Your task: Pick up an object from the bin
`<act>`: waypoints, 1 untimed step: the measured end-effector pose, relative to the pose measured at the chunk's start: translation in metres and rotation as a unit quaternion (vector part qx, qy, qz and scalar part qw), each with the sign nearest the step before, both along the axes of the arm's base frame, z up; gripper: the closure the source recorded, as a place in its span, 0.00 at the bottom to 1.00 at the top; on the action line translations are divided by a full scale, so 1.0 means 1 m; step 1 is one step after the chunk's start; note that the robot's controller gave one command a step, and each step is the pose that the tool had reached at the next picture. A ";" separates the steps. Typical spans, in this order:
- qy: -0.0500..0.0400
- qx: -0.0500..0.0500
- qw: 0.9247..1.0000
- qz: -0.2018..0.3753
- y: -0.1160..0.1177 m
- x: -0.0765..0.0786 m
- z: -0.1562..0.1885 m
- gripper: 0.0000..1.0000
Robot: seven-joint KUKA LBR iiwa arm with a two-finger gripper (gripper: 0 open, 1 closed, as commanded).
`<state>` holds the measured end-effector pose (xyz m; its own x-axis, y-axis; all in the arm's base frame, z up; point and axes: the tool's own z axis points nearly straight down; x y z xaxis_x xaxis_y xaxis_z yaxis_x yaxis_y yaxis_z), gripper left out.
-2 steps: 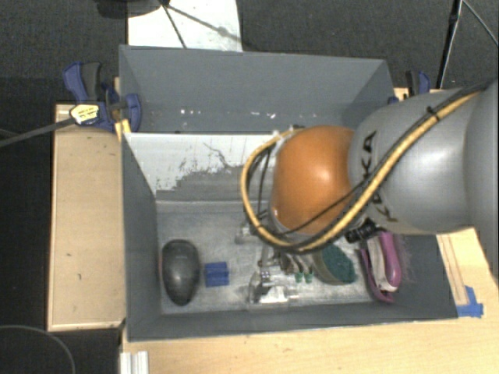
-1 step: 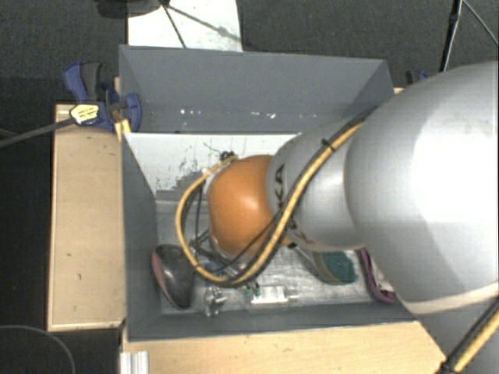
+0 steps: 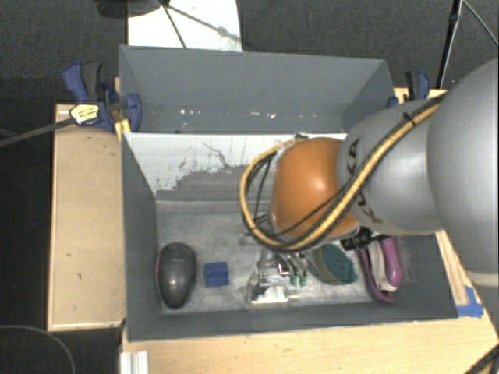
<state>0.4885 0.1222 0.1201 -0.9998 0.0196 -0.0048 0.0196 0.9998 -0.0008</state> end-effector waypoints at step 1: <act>0.003 -0.001 0.995 0.100 -0.080 -0.010 -0.030 0.00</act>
Offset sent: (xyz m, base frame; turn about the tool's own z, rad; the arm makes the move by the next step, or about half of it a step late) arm -0.0104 -0.0772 -0.0298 -0.2043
